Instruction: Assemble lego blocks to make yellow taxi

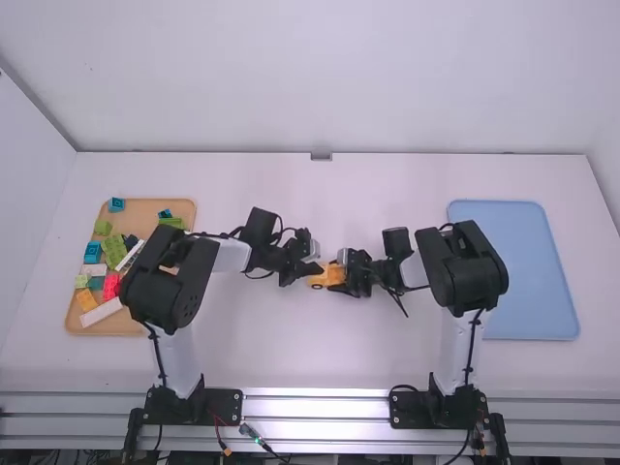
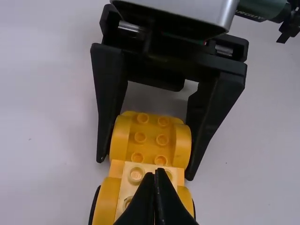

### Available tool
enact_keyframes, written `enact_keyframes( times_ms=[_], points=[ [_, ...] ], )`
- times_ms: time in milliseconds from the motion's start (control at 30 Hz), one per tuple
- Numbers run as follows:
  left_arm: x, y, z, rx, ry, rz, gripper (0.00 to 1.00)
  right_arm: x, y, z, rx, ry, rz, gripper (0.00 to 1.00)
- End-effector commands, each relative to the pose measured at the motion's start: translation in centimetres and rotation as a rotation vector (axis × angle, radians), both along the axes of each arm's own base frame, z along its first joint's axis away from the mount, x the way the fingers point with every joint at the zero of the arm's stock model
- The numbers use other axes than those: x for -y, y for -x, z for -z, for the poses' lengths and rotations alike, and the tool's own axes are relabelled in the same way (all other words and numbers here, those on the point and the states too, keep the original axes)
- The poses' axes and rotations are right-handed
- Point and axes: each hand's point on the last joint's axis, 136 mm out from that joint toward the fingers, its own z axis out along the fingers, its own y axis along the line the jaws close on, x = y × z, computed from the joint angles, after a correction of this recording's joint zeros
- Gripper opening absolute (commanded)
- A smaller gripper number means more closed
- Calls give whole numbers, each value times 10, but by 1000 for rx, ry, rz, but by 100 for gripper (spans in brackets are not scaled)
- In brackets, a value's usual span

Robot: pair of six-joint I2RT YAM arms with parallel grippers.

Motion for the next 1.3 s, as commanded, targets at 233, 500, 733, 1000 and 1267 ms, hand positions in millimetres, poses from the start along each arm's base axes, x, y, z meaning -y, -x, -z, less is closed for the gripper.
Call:
enact_keyframes(
  times_ms=[233, 500, 733, 1000, 1267],
  points=[
    [-46, -59, -126, 212, 113, -170, 26, 4, 3, 11, -11, 37, 15, 41],
    [-120, -92, -181, 82, 134, -584, 99, 7, -2, 11, -54, 59, 65, 86],
    [-160, -100, -180, -31, 158, -763, 99, 22, -7, -1, -55, 193, 134, 97],
    [-203, -109, -164, -175, 147, -1011, 99, 73, -9, -36, -3, 518, 310, 99],
    [-296, -84, -104, -433, -114, -1697, 99, 96, -15, -87, 136, 598, 422, 99]
  ],
)
